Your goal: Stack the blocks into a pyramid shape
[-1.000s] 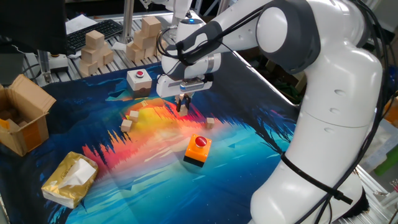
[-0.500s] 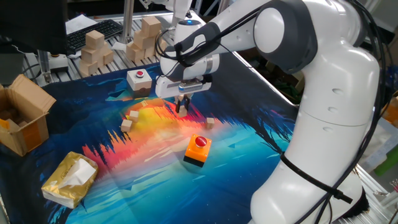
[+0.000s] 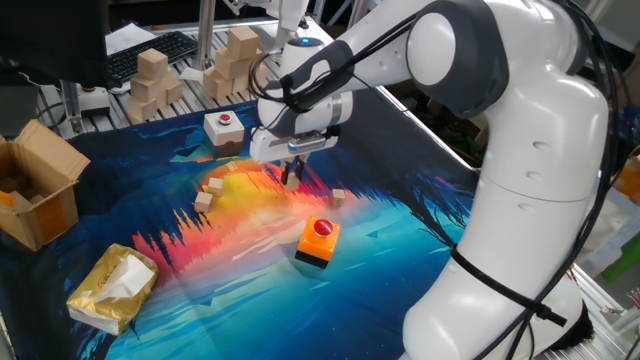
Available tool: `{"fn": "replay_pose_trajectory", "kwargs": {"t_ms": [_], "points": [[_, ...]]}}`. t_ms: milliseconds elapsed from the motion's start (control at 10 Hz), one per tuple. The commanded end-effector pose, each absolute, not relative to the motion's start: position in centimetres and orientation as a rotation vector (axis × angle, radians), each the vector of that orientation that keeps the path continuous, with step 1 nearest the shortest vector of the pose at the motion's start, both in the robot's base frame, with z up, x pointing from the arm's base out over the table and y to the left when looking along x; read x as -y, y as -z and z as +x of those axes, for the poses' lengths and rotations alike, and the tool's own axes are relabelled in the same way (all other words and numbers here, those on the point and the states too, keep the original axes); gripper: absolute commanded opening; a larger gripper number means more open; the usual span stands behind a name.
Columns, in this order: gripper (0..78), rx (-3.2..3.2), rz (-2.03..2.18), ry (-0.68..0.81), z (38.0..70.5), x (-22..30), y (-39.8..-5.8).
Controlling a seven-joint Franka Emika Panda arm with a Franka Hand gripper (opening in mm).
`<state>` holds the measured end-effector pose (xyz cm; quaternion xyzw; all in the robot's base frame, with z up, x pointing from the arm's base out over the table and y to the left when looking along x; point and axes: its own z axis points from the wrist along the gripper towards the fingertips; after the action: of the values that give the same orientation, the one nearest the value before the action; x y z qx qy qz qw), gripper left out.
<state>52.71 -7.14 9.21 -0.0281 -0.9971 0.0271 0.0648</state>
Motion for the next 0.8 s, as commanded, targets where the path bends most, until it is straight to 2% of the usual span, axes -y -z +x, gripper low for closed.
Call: {"fn": "replay_pose_trajectory", "kwargs": {"t_ms": [100,800], "points": [[1.1,3.015,-0.062,-0.079,53.0,8.5,-8.0],[1.1,2.999,-0.065,-0.076,52.4,9.5,-8.0]]}}
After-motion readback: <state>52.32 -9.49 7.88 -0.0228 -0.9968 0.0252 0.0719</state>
